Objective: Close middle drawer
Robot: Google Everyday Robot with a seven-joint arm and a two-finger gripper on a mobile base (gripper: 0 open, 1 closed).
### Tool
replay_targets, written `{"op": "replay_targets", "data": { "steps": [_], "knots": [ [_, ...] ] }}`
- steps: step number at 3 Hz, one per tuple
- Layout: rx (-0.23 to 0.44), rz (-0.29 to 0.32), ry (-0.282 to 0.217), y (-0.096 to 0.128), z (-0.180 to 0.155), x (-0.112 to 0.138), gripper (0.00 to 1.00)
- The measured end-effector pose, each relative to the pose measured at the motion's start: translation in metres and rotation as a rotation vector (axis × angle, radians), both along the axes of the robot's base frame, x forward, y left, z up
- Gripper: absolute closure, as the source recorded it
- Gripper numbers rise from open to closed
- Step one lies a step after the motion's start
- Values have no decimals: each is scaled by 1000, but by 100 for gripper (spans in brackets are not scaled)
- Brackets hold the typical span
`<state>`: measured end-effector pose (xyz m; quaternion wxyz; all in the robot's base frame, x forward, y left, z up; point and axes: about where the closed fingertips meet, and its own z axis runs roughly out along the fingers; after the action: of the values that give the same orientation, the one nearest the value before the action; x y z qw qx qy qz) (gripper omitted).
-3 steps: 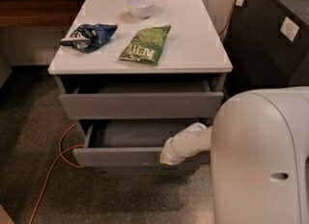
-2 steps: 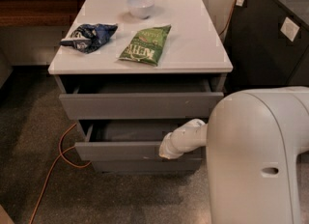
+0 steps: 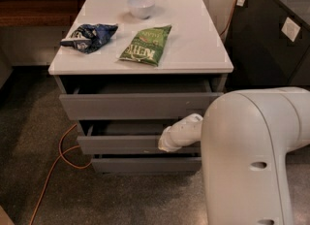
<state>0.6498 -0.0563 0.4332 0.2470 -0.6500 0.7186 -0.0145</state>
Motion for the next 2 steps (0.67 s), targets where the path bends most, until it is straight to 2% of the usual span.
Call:
{"op": "replay_targets", "data": {
  "steps": [1, 2],
  "knots": [
    [12, -12, -23, -1, 3, 15, 100],
    [19, -15, -26, -2, 1, 16, 100]
  ]
}}
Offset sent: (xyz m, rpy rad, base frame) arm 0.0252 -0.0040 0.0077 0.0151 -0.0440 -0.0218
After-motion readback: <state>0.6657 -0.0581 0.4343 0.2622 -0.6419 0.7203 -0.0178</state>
